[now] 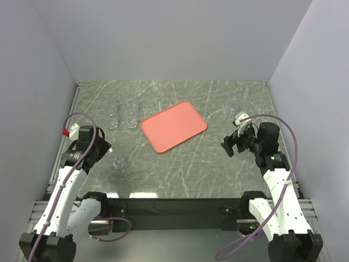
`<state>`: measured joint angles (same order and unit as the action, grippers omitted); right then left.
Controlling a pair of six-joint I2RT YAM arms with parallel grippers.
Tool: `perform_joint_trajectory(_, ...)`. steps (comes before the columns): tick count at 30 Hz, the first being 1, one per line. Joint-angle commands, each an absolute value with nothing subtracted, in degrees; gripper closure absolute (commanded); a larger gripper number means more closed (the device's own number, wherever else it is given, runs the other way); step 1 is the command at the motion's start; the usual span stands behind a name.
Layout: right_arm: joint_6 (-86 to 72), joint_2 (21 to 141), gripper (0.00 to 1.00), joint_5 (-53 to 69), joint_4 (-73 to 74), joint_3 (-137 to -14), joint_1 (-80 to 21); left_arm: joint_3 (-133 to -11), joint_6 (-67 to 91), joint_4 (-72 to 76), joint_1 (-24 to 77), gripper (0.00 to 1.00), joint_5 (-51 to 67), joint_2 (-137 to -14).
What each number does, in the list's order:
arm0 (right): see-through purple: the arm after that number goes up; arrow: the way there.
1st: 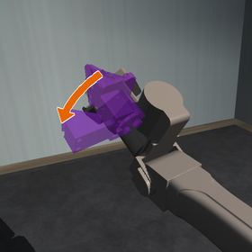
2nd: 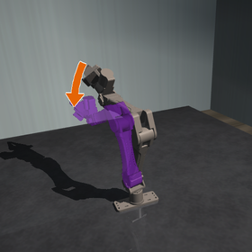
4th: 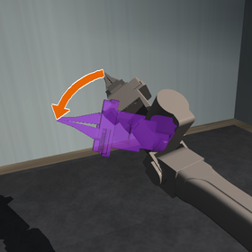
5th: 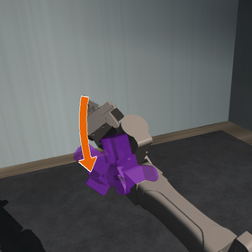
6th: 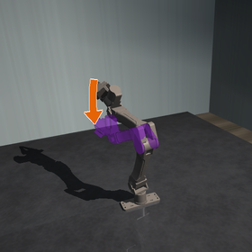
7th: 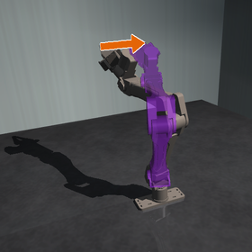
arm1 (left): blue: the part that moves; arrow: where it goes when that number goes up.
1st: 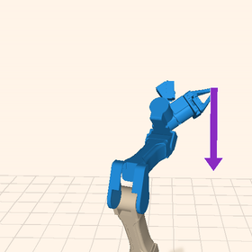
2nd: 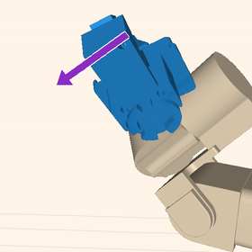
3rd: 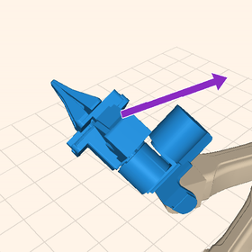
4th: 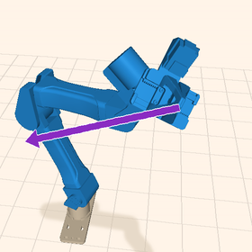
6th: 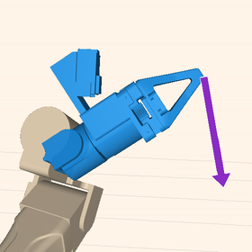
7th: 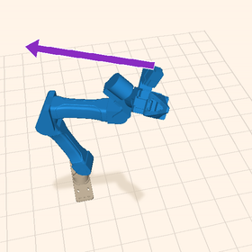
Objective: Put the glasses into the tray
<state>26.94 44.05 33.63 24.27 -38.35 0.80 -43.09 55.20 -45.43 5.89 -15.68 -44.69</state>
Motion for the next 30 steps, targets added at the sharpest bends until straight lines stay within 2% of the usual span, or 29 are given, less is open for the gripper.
perform_joint_trajectory(1, 27.42, 43.94, 0.02, 32.96, 23.64, -38.94, 1.23, -46.14, 57.83, -49.12, 6.06, 0.53, -20.21, -46.93)
perform_joint_trajectory(21, 27.25, 44.91, 0.02, 31.99, 23.2, -38.76, 1.32, -41.66, 59.15, -51.85, 6.06, 0.55, -14.85, -52.99)
perform_joint_trajectory(25, 27.33, 45.09, 0.02, 31.82, 23.2, -38.85, 1.32, -41.4, 59.5, -52.12, 6.06, 0.67, -14.15, -54.4)
perform_joint_trajectory(30, 27.33, 44.65, 0.02, 31.55, 23.2, -38.85, 1.41, -40.52, 59.76, -51.15, 6.15, 0.71, -12.92, -54.93)
